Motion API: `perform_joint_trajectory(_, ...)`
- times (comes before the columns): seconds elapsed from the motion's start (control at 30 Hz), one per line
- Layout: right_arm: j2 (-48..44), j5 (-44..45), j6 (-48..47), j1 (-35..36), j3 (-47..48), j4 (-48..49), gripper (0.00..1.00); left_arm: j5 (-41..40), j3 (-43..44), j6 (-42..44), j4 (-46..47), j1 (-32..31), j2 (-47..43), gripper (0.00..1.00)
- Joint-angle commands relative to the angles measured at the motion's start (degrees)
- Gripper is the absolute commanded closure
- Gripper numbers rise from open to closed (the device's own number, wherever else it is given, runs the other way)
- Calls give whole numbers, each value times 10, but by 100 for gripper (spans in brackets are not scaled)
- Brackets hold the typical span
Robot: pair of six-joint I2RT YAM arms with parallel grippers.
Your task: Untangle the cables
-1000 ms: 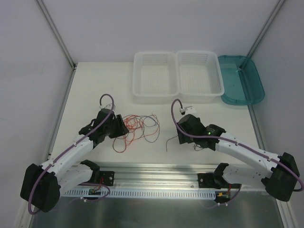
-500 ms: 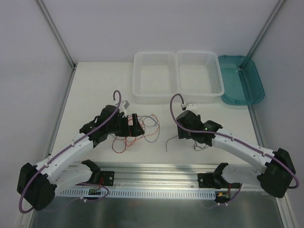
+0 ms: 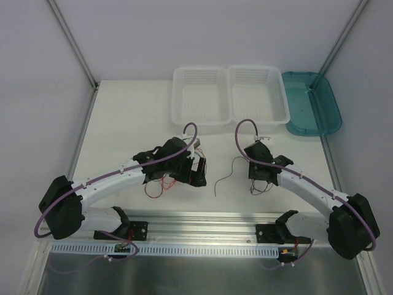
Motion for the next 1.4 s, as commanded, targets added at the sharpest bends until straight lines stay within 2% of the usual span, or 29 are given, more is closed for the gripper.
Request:
perform_joint_trajectory(0.0,30,-32,-5,-13,-13,67,62,-15,19,9,-5,-12,3,1)
perform_joint_trajectory(0.03,37,-36,-10,-13,-16,77,67,-18,16,7,-6,-13,5,1)
perform_joint_trajectory(0.1,51,-51,-18,-10,-15,90,86,-22,13,6,-6,-13,4,1)
perform_joint_trajectory(0.13,51,-59,-32,-4,-14,93,99,-25,12,7,-7,-13,2,1)
perform_joint_trajectory(0.27,13,-63,-85,65,0,94,99,-34,12,30,-7,-14,-8,1)
perform_joint_trajectory(0.37,-37,-112,-117,91,7,101,99,-52,12,55,-9,-13,-18,1)
perform_joint_trajectory(0.57,-122,-217,-154,108,17,114,99,-100,7,65,-8,-13,-55,2)
perform_joint_trajectory(0.9,-175,-321,-192,123,55,99,99,-82,2,152,35,-14,-99,3)
perform_joint_trajectory(1.0,-175,-341,-208,127,64,89,99,-50,1,182,64,-13,-107,9)
perform_joint_trajectory(1.13,-177,-366,-227,135,69,84,99,-2,8,235,85,-13,-104,23)
perform_joint_trajectory(1.23,-180,-382,-240,139,72,84,99,0,18,276,85,-13,-93,27)
perform_joint_trajectory(1.33,-183,-392,-252,143,73,80,99,22,23,300,85,-13,-92,37)
perform_joint_trajectory(1.37,-182,-395,-257,143,73,78,99,40,23,305,85,-13,-92,43)
